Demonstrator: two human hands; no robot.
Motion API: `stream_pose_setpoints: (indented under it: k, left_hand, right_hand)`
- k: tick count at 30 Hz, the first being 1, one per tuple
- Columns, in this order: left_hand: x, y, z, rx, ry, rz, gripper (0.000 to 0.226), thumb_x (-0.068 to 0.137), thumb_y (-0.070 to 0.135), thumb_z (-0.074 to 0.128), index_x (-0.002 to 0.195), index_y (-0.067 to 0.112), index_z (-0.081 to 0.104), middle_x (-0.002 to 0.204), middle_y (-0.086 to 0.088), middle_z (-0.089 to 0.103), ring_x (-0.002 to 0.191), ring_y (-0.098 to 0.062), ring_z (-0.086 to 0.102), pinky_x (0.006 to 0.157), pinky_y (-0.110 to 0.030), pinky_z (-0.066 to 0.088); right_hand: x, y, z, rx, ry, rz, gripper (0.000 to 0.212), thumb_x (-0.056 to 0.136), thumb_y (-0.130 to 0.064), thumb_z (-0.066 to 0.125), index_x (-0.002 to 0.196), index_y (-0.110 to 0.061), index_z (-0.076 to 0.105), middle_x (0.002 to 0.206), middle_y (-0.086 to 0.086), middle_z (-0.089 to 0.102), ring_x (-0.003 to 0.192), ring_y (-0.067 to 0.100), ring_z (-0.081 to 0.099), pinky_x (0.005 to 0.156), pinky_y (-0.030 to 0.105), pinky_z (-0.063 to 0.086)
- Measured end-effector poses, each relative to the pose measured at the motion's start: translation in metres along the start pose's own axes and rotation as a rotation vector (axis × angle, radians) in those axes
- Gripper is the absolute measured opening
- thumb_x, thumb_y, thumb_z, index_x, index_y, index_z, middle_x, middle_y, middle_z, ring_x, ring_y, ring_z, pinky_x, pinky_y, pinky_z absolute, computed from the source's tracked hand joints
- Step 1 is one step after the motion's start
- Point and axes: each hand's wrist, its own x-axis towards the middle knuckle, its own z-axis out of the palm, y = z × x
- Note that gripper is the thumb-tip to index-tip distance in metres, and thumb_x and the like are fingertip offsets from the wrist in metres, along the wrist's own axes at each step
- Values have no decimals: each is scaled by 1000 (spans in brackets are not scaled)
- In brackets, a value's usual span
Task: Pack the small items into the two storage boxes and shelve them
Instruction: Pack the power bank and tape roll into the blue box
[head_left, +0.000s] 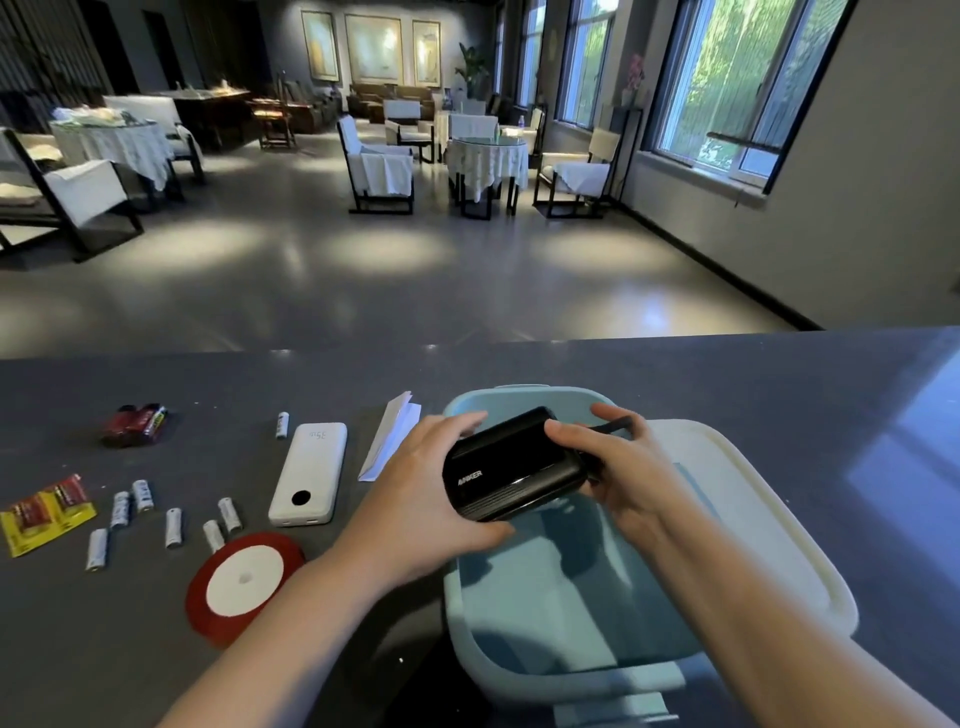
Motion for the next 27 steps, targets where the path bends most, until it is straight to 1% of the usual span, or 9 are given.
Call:
stream_pose_setpoints:
  k: [3,5,8,10,13,15,21,24,27]
  left_hand:
    - [-2,-6,-5,3,13,-46,75,48,32,87,116,36,55,110,21,53,106,14,45,82,0,32]
    - [-2,-10,-5,23,30,-56,75,45,31,88,113,35,58,106,20,55,102,7,50,81,-1,34]
    - [3,-17,-8,12,54,-66,74,44,29,87,112,35,60,106,20,56,100,7,51,81,-3,37]
    - [7,-19,-9,17,19,-50,72,44,28,85,111,36,59,105,19,56,99,5,53,83,-10,42]
    - [12,-18,-5,27,-82,-7,73,44,27,84,112,36,59,104,20,56,99,3,54,83,-13,44]
    - [13,-21,2,-6,-83,-2,74,44,24,86,113,35,61,103,19,57,98,3,55,81,-9,42]
    - [15,-28,20,-100,-6,-70,80,45,24,87,118,34,56,112,18,57,103,5,54,87,-14,42]
    - [13,-36,23,-58,-62,-131,102,57,34,86,141,37,29,139,27,31,129,8,29,103,-13,28]
    - [4,-53,25,-30,-75,-160,91,75,48,72,148,33,20,150,27,13,139,10,8,114,-20,14]
  right_hand:
    - [-1,-4,-4,-29,-56,52,75,64,-5,83,127,-15,44,100,13,68,69,18,70,69,37,60]
    - [2,-4,-9,-332,-65,-29,87,60,-21,89,133,-18,40,118,8,60,87,17,68,75,35,57]
    - [2,-8,-17,-973,-57,-435,107,52,-43,91,141,-29,34,141,-7,39,126,14,43,105,34,40]
    - [-3,-10,-13,-1240,-240,-688,100,53,-51,87,140,-34,40,150,-11,31,137,9,30,112,29,28]
    - [-3,-2,-3,-1510,-579,-826,82,60,-47,83,133,-34,49,135,-12,51,124,8,44,107,28,32]
    - [3,3,-1,-1500,-568,-814,73,59,-38,81,126,-31,54,117,-13,60,108,8,54,94,30,44]
    - [23,-6,5,-1631,-531,-757,68,55,-39,80,117,-32,56,105,-15,62,98,9,56,83,28,47]
    - [40,-11,7,-1713,-511,-718,67,51,-43,80,114,-34,58,99,-14,66,90,12,60,77,32,50]
    - [57,-8,10,-1811,-485,-682,66,52,-44,80,114,-33,60,98,-11,68,87,16,62,70,31,49]
